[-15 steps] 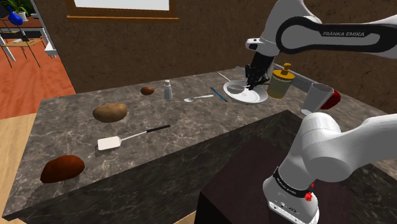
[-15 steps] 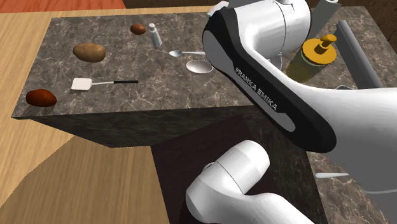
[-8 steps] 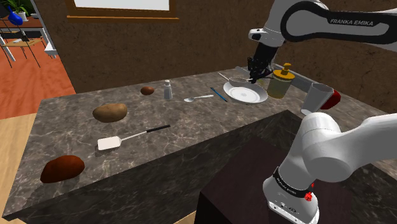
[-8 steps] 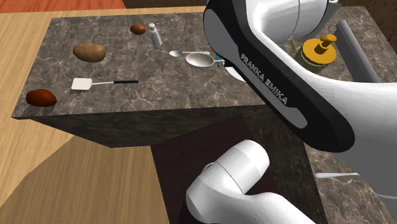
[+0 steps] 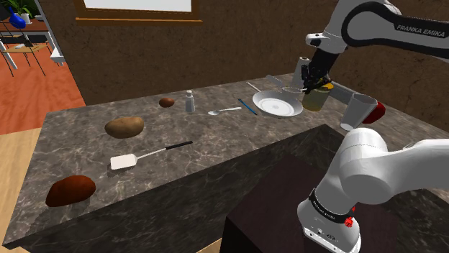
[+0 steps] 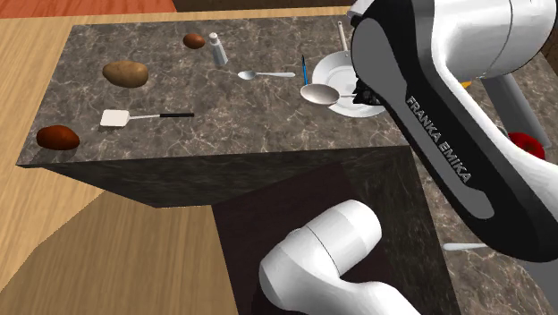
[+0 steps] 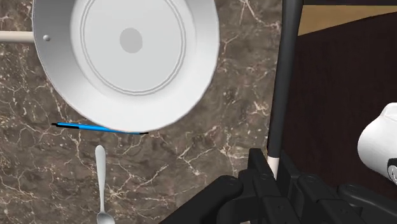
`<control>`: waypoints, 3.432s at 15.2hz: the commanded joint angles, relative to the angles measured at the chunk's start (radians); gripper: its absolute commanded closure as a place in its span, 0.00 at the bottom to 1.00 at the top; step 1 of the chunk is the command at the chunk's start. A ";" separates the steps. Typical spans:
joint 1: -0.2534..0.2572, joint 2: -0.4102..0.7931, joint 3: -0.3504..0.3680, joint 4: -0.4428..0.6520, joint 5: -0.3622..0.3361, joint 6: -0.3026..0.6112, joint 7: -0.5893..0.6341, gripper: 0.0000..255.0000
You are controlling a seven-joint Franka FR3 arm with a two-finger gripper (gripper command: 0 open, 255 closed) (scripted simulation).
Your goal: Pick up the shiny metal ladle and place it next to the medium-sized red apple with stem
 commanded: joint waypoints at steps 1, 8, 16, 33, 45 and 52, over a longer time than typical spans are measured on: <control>-0.030 -0.033 -0.024 0.008 -0.026 -0.031 -0.048 1.00; -0.105 -0.096 -0.131 0.072 -0.123 -0.105 -0.217 1.00; -0.138 -0.113 -0.266 0.210 -0.227 -0.167 -0.413 1.00; 0.014 -0.054 -0.582 0.720 -0.398 -0.254 -0.826 1.00; 0.329 -0.040 -0.831 1.282 -0.502 -0.341 -1.127 1.00; 0.277 -0.084 -0.839 1.174 -0.523 -0.274 -1.100 1.00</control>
